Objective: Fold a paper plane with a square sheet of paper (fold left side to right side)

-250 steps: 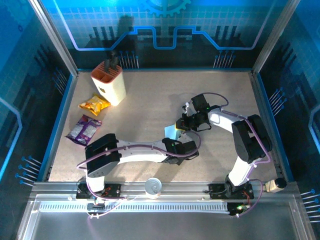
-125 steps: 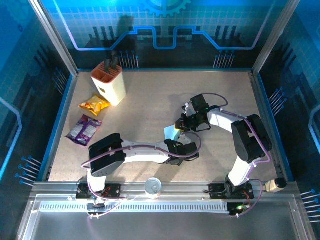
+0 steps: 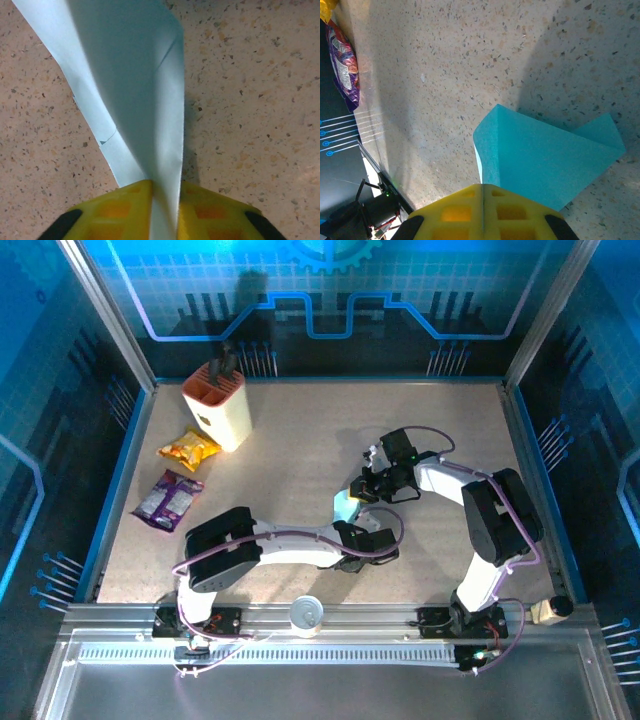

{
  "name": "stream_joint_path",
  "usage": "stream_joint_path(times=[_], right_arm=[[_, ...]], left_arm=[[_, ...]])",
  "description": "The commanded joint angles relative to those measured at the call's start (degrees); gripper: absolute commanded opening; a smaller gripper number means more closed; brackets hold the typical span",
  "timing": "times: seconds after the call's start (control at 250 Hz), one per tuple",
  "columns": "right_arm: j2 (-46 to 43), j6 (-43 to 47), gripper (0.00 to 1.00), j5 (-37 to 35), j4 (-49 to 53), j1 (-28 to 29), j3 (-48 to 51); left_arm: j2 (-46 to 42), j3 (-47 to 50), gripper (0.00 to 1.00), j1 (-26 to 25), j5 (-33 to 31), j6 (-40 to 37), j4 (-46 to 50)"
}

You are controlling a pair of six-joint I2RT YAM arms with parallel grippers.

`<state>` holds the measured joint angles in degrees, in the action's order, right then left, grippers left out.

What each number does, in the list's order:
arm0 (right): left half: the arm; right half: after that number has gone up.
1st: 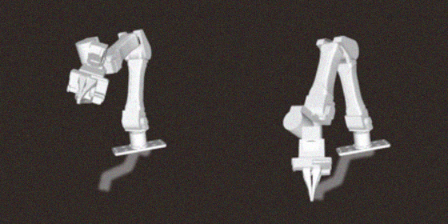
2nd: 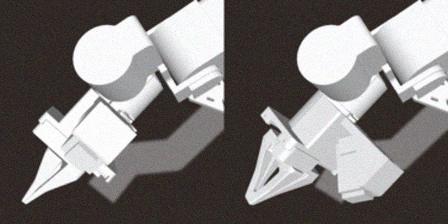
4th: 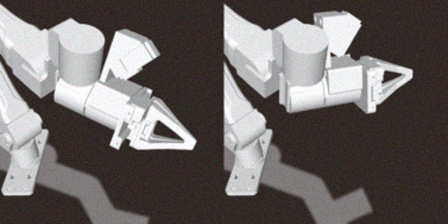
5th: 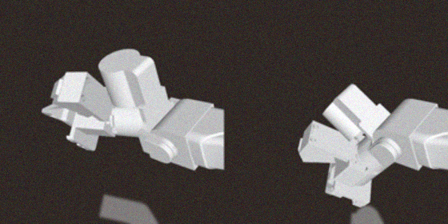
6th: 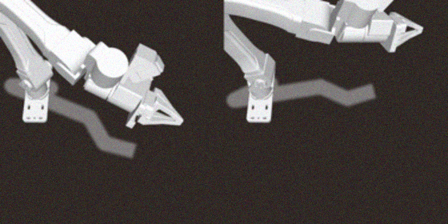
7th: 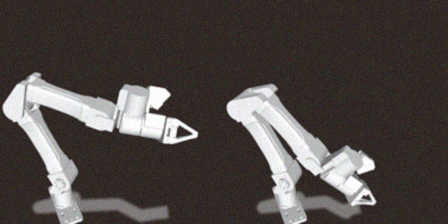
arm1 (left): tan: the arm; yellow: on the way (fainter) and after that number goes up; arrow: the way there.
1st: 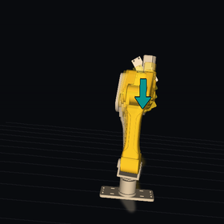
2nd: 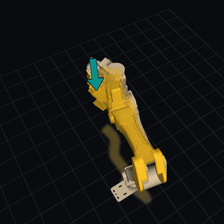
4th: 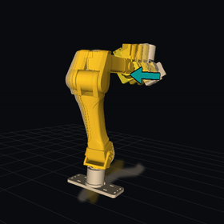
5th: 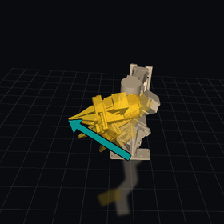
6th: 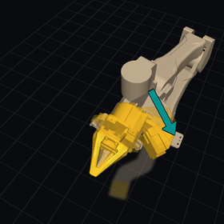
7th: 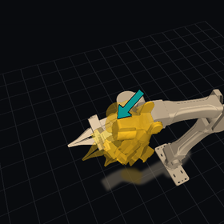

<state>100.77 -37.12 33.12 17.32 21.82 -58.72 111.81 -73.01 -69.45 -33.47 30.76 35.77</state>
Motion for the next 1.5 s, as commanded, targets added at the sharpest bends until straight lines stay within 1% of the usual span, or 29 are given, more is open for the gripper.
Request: stream_joint_path(times=[0.0, 0.128, 0.228, 0.336, 0.436, 0.539, 0.599, 0.779, 0.887, 0.995, 1.047, 1.123, 1.323, 1.498], right_arm=[[1.0, -0.3, 0.0, -0.7, 0.3, 0.8, 0.3], [1.0, 0.7, 0.0, -2.0, 1.5, 0.6, 0.0], [0.7, 1.3, 0.04, -2.2, 1.7, -0.2, 0.4], [-0.7, 1.9, 0.14, -2.7, 1.8, -2.0, 1.3], [-2.8, 3.6, 0.26, -3.8, 3.6, -4.5, 1.8], [-5.5, 6.0, 0.32, -5.6, 6.6, -8.1, 2.3], [-7.1, 7.4, 0.35, -6.2, 8.1, -10.5, 2.9], [-11.2, 10.7, 0.36, -5.7, 10.3, -17.2, 6.3], [-13.0, 12.6, 0.37, -4.8, 10.5, -19.1, 8.0], [-13.5, 14.0, 0.39, -1.2, 8.7, -19.2, 10.2], [-13.5, 14.0, 0.4, 1.3, 7.0, -19.1, 11.3], [-13.7, 13.6, 0.42, 2.7, 5.0, -18.4, 12.9], [-14.1, 12.2, 0.48, 3.4, 0.8, -14.0, 15.7], [-14.5, 8.0, 0.53, 4.3, -6.4, -9.7, 18.6]], left_arm=[[0.5, -0.3, 0.17, 0.0, -1.3, 0.9, 1.8], [0.4, -0.2, 0.09, 0.1, -1.3, 1.1, 1.9], [0.4, 0.0, 0.04, 0.5, -0.9, 1.1, 1.7], [-0.1, 0.4, 0.0, 0.9, 0.2, 1.2, 0.9], [-1.1, 1.5, 0.0, 1.8, 2.2, 1.3, -0.9], [-2.7, 3.0, 0.0, 3.0, 4.5, 1.2, -3.1], [-3.8, 4.3, 0.0, 3.9, 6.4, 1.0, -5.0], [-7.4, 8.4, 0.0, 7.3, 14.6, 1.3, -11.8], [-9.7, 11.7, 0.0, 10.4, 23.2, 2.5, -18.0], [-10.7, 15.0, 0.0, 14.0, 32.0, 5.2, -25.1], [-10.8, 16.0, 0.0, 15.4, 34.7, 6.6, -27.4], [-10.6, 17.6, 0.0, 17.2, 38.2, 8.5, -30.8], [-10.4, 24.3, 0.0, 21.6, 46.0, 15.2, -43.6], [-11.3, 30.9, 0.0, 24.3, 49.5, 19.8, -55.6]])
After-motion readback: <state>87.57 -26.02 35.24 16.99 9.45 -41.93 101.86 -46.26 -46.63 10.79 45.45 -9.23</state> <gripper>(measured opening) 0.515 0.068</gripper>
